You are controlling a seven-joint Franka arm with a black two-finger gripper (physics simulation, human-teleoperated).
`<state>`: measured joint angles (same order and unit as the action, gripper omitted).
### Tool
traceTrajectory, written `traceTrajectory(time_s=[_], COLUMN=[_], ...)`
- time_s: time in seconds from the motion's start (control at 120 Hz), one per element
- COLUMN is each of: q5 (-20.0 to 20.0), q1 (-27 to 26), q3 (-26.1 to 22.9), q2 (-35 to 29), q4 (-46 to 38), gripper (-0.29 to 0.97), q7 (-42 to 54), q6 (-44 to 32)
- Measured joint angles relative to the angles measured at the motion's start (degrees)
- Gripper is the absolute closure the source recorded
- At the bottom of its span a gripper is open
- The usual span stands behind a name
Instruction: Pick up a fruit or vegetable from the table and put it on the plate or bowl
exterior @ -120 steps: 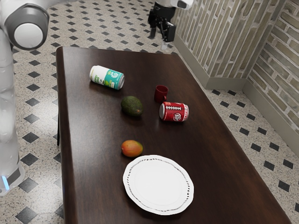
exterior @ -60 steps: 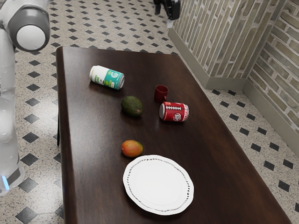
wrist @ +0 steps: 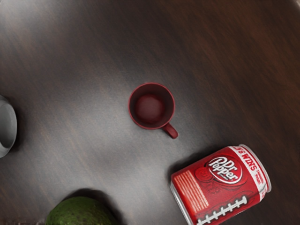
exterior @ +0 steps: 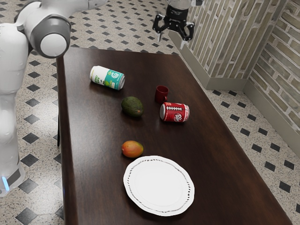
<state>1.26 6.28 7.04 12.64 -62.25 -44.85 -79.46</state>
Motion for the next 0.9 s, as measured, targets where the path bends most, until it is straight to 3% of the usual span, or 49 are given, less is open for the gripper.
traceTrajectory(time_s=[0.15,0.275,0.508,0.9], q5=[1.89,2.33,0.03,-2.72], q1=[0.69,0.39,-1.07,-0.49], q3=[0.1,-0.12,-0.9,-0.73], q2=[2.2,0.8,-17.17,-21.91], q4=[-0.31,-7.17,-38.6,-53.44], gripper=[0.0,0.0,0.0,0.0], q7=[-9.16,-16.09,-25.75,-35.38], q6=[-0.7,-1.55,-13.48,-29.04])
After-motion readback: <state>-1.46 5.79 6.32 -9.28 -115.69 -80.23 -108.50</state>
